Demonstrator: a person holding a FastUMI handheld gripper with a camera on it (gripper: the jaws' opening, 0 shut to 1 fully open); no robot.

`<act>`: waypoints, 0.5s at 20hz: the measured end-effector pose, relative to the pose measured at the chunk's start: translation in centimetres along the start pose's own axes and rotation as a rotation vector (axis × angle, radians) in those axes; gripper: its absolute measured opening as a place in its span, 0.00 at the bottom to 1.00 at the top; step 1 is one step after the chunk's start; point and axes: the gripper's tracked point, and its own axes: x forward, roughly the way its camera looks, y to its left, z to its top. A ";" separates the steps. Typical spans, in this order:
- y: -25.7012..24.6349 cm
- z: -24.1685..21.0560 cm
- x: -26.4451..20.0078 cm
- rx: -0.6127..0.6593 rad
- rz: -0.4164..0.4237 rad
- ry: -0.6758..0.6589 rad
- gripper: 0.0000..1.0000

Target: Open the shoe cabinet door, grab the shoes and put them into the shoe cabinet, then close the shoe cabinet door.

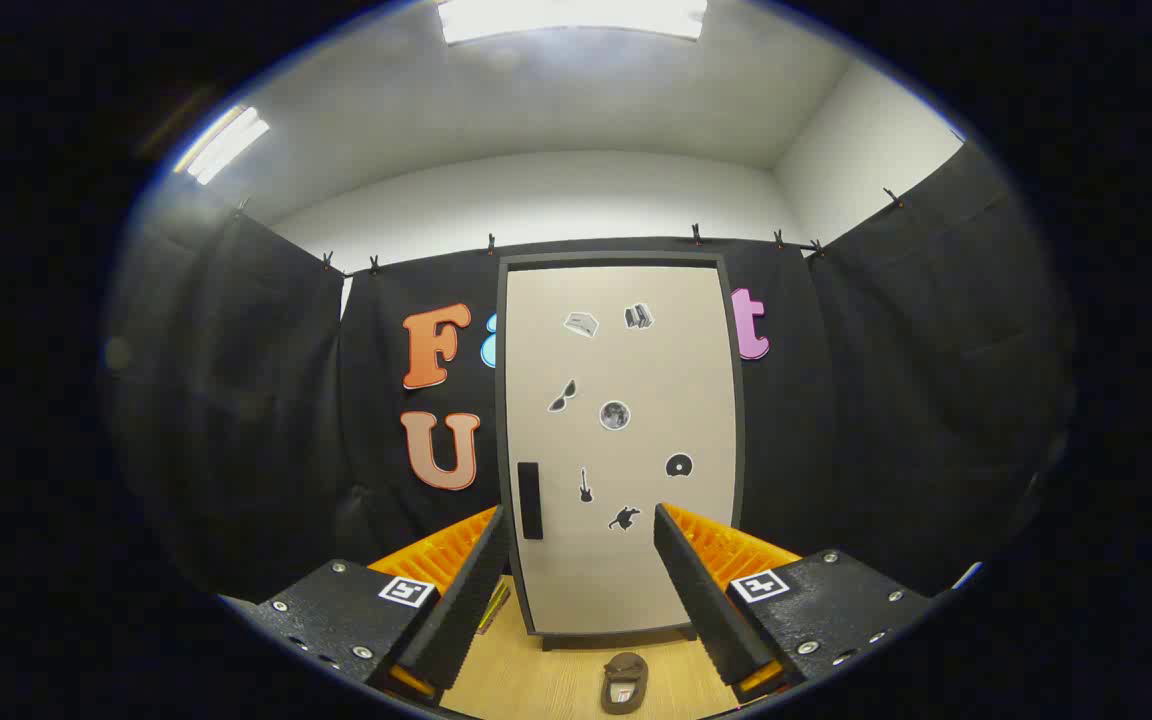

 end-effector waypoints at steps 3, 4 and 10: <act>0.0 0.1 0.0 0.009 0.000 0.000 0.92; 0.1 0.1 0.0 0.011 0.001 0.000 0.92; 0.3 -0.1 0.4 0.014 0.002 0.007 0.92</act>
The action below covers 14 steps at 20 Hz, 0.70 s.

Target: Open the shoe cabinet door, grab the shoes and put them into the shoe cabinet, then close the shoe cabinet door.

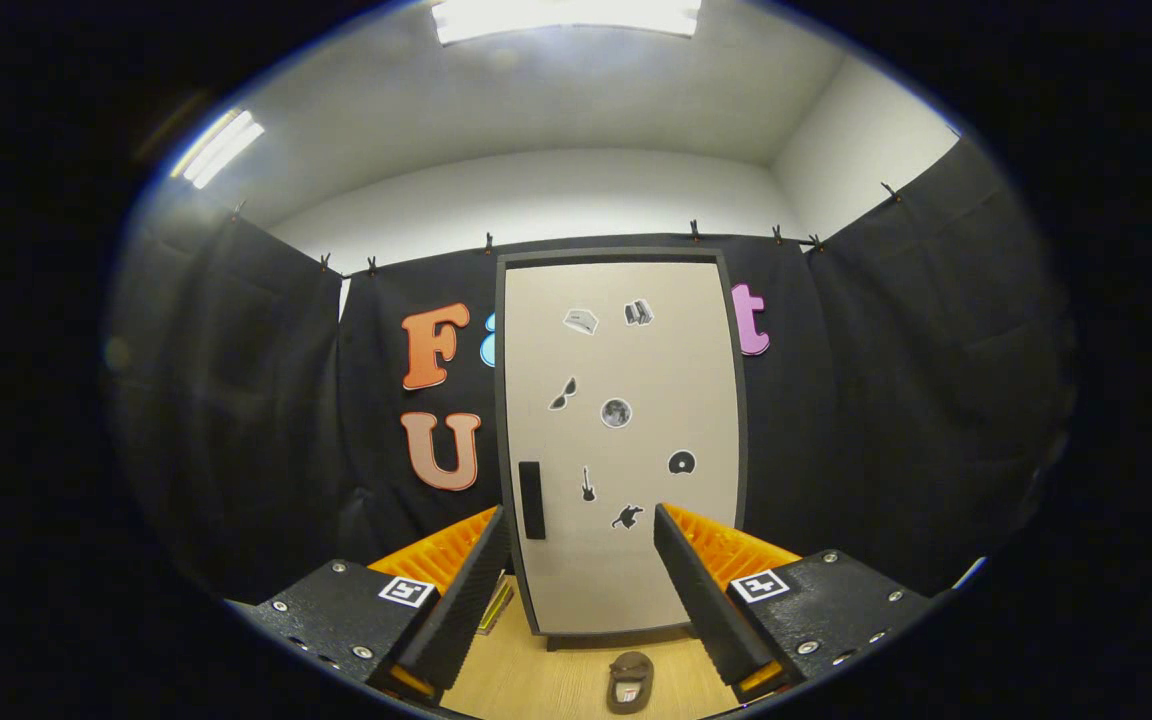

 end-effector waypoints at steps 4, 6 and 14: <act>0.2 -0.2 0.2 -0.004 0.004 0.005 0.92; 0.4 -0.6 0.5 -0.006 0.009 0.012 0.92; 2.5 -2.0 3.5 0.009 0.025 0.027 0.92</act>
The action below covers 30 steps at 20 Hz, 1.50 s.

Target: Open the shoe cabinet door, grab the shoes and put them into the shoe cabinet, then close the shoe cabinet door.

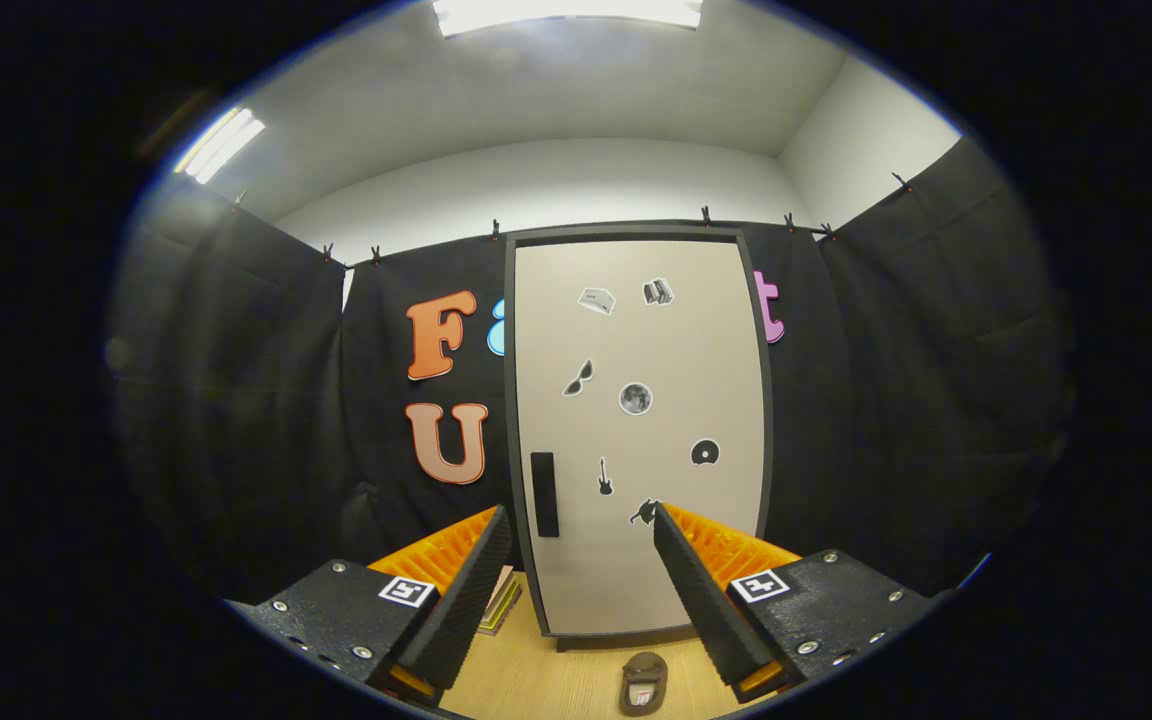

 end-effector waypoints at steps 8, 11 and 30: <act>2.9 -2.1 5.7 -0.014 -0.011 0.020 0.92; 3.6 -2.5 7.8 -0.014 -0.019 0.018 0.92; 4.7 -9.0 22.7 -0.012 -0.025 0.095 0.79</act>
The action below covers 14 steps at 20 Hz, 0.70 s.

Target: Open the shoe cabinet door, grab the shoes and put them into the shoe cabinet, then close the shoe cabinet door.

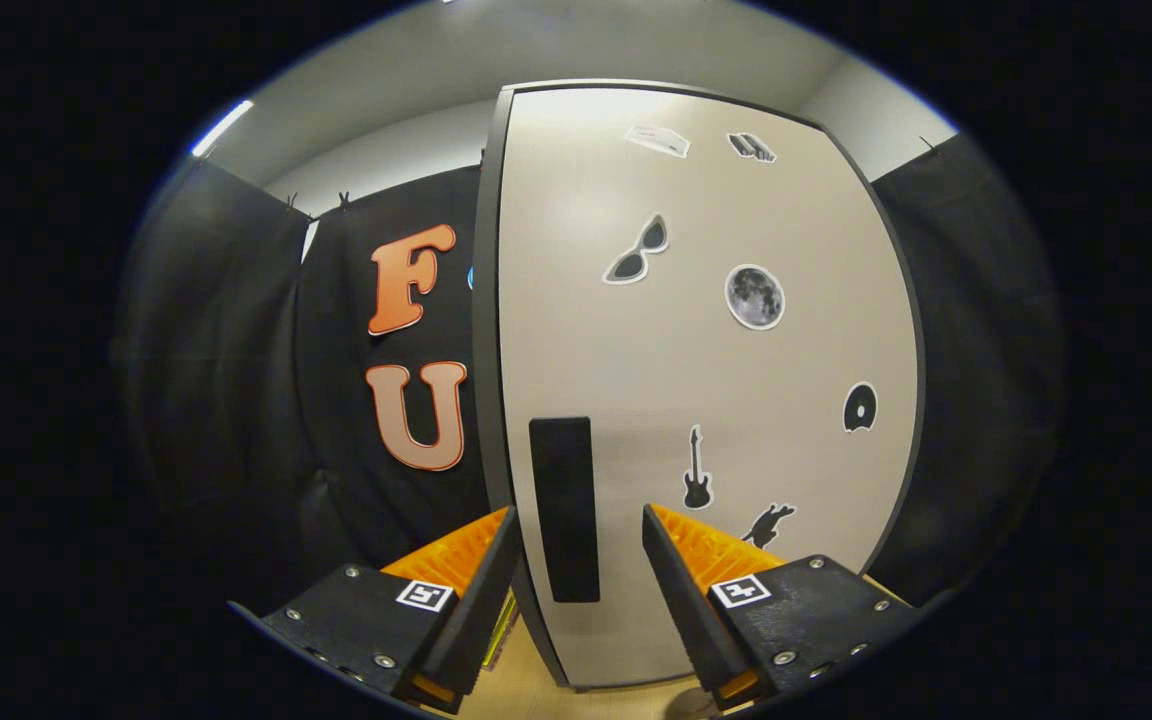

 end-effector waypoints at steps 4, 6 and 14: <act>0.3 -0.8 2.0 -0.020 -0.014 0.009 0.67; 0.3 -0.7 2.6 -0.025 -0.022 0.006 0.61; 0.5 -1.1 2.7 0.005 -0.029 0.031 0.36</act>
